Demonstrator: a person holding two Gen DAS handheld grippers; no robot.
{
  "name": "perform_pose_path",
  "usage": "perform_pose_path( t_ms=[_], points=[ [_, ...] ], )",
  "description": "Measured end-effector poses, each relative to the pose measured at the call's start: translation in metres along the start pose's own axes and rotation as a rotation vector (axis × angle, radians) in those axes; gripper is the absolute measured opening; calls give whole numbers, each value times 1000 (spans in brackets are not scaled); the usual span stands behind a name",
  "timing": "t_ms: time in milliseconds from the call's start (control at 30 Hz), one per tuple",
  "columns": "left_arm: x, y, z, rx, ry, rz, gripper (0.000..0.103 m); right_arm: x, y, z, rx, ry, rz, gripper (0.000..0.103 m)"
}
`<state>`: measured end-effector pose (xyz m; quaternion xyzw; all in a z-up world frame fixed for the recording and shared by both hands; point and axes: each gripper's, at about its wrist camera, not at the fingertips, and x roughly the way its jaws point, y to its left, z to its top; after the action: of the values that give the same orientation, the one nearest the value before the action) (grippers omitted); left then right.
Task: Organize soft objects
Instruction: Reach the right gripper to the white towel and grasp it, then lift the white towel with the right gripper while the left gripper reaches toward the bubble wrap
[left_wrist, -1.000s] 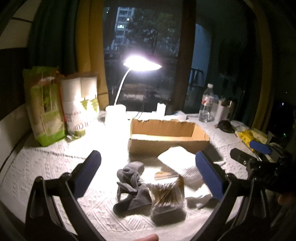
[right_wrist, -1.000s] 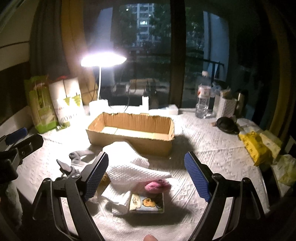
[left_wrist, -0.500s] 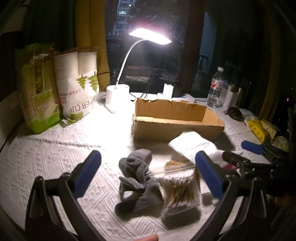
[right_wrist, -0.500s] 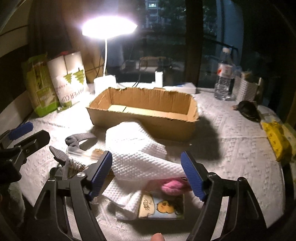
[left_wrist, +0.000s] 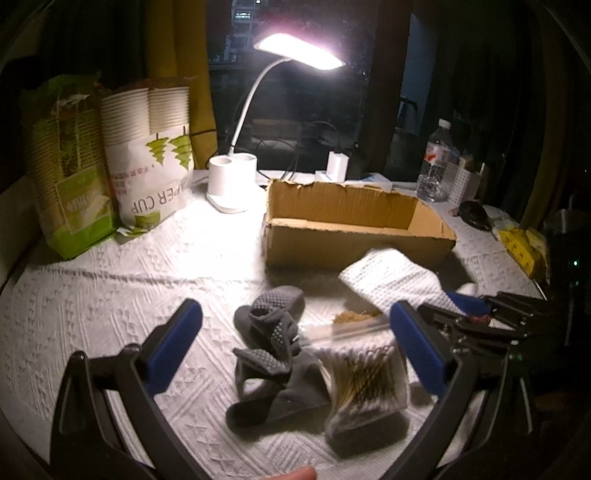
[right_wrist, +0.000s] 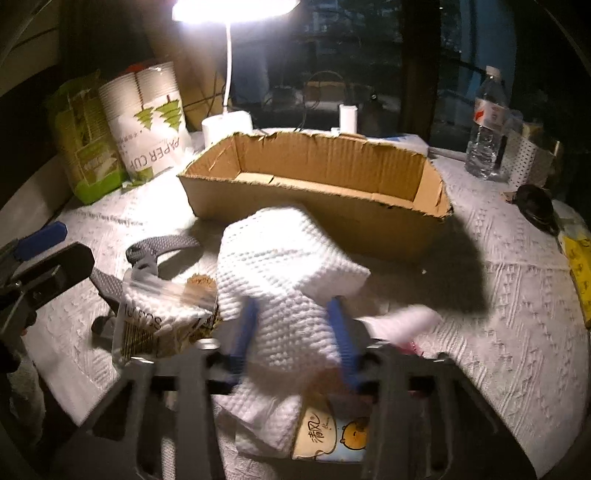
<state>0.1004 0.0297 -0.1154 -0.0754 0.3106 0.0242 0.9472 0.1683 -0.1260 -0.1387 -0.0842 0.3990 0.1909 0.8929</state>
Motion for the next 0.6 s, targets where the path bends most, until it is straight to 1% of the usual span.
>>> perform_pose_path(
  t_ms=[67,133,400,500,600],
  points=[
    [-2,-1,-2,-2,3,-3,102,-4,-2,-1,10,-12,6,11],
    [-4,-3,-3,-2,5,-8,102,-11,-4,-2,13,-36,15,6],
    [-8,-20,-8,16,9,-34,102,-68,-20,0,54,-199,42,5],
    [-5,-28,-11,25,20,-43,102,-88,-31,0,78,-233,51,5],
    [4,-36,-15,32,49,-55,102,-106,-44,-4,105,-269,55,5]
  ],
)
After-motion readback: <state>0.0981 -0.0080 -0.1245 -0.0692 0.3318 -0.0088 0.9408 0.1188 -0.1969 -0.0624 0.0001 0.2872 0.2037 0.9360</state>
